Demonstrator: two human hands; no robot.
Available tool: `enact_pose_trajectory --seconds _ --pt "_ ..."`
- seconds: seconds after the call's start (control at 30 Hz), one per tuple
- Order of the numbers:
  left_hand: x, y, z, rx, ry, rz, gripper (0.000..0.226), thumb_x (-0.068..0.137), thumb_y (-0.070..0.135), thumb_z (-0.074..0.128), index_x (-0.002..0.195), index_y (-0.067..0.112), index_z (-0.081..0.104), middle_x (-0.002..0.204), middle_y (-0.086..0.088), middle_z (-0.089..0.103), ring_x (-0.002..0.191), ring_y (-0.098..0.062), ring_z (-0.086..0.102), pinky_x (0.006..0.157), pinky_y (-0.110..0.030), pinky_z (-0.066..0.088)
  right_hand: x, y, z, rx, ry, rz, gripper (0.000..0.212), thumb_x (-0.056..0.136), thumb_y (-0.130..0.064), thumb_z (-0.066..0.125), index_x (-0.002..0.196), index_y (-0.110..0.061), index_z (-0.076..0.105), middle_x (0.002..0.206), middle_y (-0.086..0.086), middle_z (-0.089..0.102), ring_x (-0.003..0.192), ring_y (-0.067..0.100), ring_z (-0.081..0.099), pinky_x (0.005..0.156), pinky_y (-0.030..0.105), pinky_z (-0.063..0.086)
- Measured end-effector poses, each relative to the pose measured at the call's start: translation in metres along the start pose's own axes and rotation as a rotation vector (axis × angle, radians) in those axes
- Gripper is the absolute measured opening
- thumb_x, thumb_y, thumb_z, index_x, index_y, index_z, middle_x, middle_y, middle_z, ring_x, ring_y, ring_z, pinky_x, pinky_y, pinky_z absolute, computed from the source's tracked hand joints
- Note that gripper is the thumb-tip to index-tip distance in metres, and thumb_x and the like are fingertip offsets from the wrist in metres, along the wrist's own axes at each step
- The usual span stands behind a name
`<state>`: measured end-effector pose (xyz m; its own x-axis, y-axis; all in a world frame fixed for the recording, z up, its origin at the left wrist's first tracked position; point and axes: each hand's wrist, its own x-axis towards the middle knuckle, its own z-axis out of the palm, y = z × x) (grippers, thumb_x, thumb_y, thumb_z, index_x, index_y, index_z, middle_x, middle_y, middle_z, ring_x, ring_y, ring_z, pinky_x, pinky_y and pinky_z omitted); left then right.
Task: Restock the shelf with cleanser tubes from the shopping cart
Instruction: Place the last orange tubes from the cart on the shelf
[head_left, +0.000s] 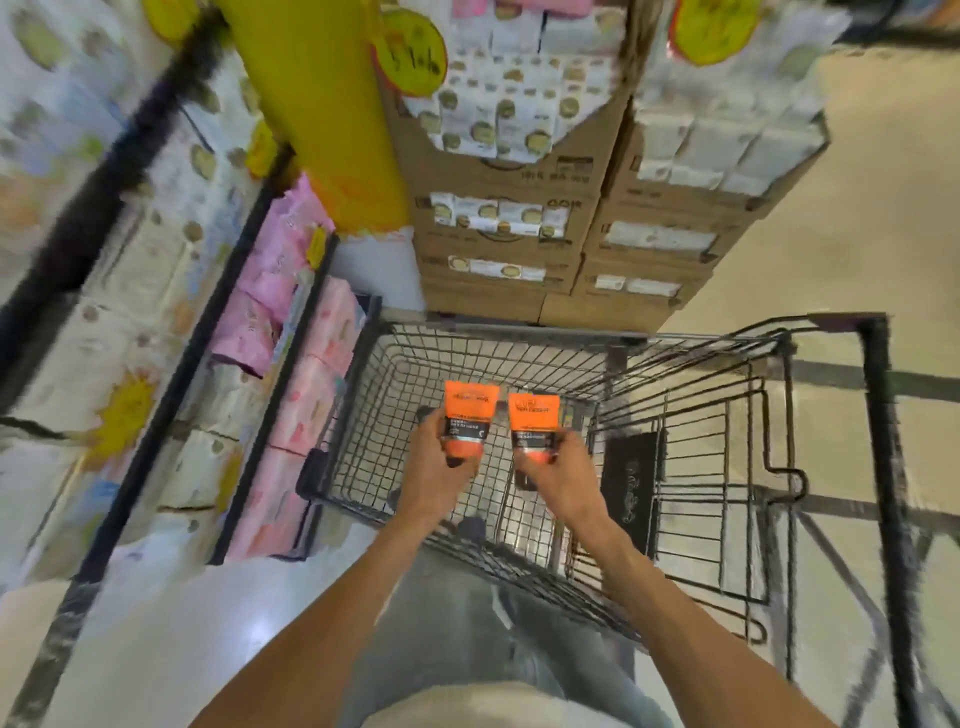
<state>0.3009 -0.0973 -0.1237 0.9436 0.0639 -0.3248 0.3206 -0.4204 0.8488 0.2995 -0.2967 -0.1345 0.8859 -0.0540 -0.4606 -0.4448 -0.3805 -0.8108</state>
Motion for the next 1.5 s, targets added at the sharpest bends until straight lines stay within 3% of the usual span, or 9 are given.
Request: enact_pose_trajectory --seconds 0.13,0.37,0.5,0.57,0.67,0.8,1.1,1.37,1.5 --pt "-0.044 0.032 -0.012 -0.044 0.218 0.024 0.057 0.083 0.009 0.084 0.108 0.047 0.049 0.105 0.018 0.064 0.093 0.017 0.062 0.080 -0.010 0.052 -0.011 -0.037 -0.009 -0.063 -0.144 -0.140 0.038 0.080 -0.035 0.083 0.110 -0.025 0.061 0.094 -0.002 0.075 0.079 0.015 0.075 0.074 0.040 0.063" --pt "-0.141 0.038 -0.042 -0.220 0.624 0.001 0.047 0.081 0.024 0.085 0.108 0.054 0.061 0.101 0.021 0.073 0.093 0.003 0.070 0.077 -0.019 0.055 -0.037 -0.076 0.025 -0.159 -0.395 -0.326 0.039 0.079 -0.026 0.085 0.108 -0.015 0.062 0.090 0.007 0.074 0.073 0.026 0.075 0.065 0.049 0.063" --pt "-0.201 0.012 -0.061 -0.274 0.833 -0.086 0.050 0.083 0.001 0.080 0.109 0.039 0.059 0.095 0.013 0.072 0.087 0.001 0.069 0.073 -0.026 0.057 -0.083 -0.104 0.067 -0.212 -0.526 -0.461 0.022 0.080 -0.014 0.084 0.094 -0.009 0.067 0.082 0.014 0.073 0.070 0.033 0.072 0.062 0.053 0.061" --pt "-0.237 -0.006 -0.070 -0.286 0.949 -0.176 0.064 0.082 0.000 0.081 0.121 0.041 0.051 0.108 0.018 0.063 0.094 0.005 0.064 0.077 -0.019 0.057 -0.110 -0.109 0.093 -0.232 -0.603 -0.493 0.020 0.078 -0.014 0.084 0.084 -0.012 0.065 0.074 0.010 0.072 0.064 0.033 0.071 0.057 0.057 0.058" --pt "-0.297 -0.037 -0.077 -0.301 1.116 -0.268 0.075 0.079 0.016 0.084 0.141 0.033 0.045 0.127 0.005 0.056 0.109 -0.005 0.064 0.085 -0.038 0.062 -0.148 -0.108 0.136 -0.283 -0.762 -0.549 0.018 0.072 -0.014 0.083 0.081 -0.017 0.068 0.070 0.003 0.073 0.061 0.023 0.070 0.055 0.057 0.058" --pt "-0.386 -0.060 -0.084 -0.360 1.337 -0.338 0.073 0.075 0.024 0.082 0.129 0.053 0.043 0.128 -0.004 0.058 0.105 -0.014 0.068 0.081 -0.044 0.064 -0.238 -0.111 0.180 -0.331 -0.962 -0.624 0.027 0.079 0.003 0.078 0.073 -0.012 0.056 0.064 0.006 0.066 0.049 0.008 0.061 0.051 0.033 0.057" --pt "-0.611 -0.120 -0.062 -0.417 1.650 -0.495 0.080 0.081 0.010 0.085 0.144 0.032 0.042 0.133 -0.001 0.055 0.102 -0.003 0.063 0.077 -0.022 0.061 -0.443 -0.047 0.270 -0.423 -1.305 -0.793 0.033 0.070 -0.023 0.078 0.094 -0.005 0.064 0.072 0.009 0.072 0.063 0.026 0.073 0.061 0.049 0.063" --pt "-0.809 -0.138 -0.031 -0.389 1.855 -0.472 0.056 0.083 0.005 0.081 0.109 0.049 0.057 0.100 0.024 0.068 0.092 0.004 0.066 0.076 -0.040 0.065 -0.645 0.020 0.313 -0.443 -1.524 -0.852 0.053 0.075 -0.026 0.082 0.117 -0.004 0.059 0.092 0.009 0.074 0.074 0.023 0.076 0.065 0.044 0.065" --pt "-0.891 -0.163 -0.017 -0.433 1.970 -0.518 0.068 0.078 0.020 0.086 0.134 0.036 0.051 0.118 0.009 0.063 0.102 -0.009 0.068 0.074 -0.038 0.065 -0.738 0.046 0.324 -0.407 -1.617 -0.944 0.035 0.079 -0.020 0.082 0.108 -0.019 0.062 0.093 0.001 0.074 0.078 0.019 0.075 0.067 0.042 0.065"
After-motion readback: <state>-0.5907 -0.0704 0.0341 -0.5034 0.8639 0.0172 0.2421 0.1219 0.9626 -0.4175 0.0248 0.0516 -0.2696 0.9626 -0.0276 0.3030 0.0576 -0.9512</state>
